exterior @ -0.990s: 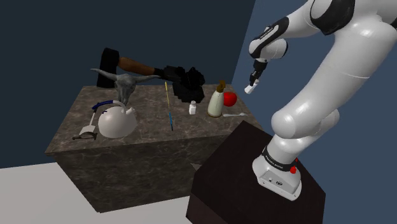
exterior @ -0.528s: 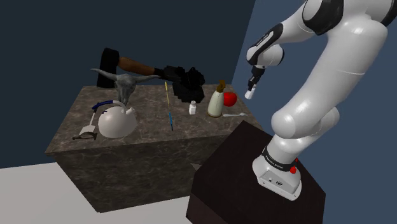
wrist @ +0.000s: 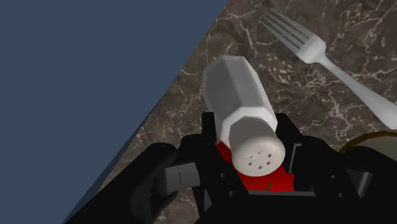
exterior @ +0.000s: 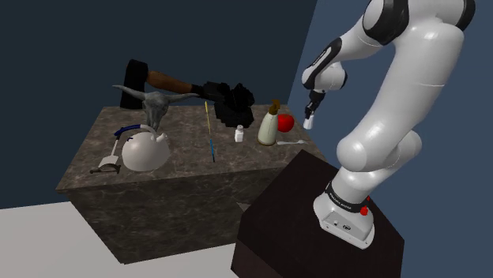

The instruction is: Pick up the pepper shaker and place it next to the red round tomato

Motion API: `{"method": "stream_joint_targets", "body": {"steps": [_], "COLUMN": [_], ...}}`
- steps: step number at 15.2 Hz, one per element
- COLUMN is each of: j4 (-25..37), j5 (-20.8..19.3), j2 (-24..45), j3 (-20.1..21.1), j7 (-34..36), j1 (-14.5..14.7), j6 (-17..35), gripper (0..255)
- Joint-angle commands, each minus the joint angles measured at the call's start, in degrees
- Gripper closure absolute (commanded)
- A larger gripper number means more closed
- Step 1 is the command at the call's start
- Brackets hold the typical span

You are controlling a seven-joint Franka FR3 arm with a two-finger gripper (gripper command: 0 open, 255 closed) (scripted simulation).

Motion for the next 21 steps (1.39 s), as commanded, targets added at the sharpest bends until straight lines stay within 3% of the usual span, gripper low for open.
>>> {"method": "stream_joint_targets", "body": {"steps": [1, 12, 20, 21], "j4": [-0.3, 0.0, 0.0, 0.0], "j5": [0.9, 6.3, 6.4, 6.4], "j2": [1.3, 9.7, 10.0, 10.0], "j3": [0.3, 3.4, 3.5, 3.5], "j7": [-0.7, -4.2, -4.3, -4.3], "j1": [-0.3, -2.6, -2.7, -2.7], "j6": [1.6, 9.4, 9.6, 9.6], "gripper": [255, 255, 255, 0]}}
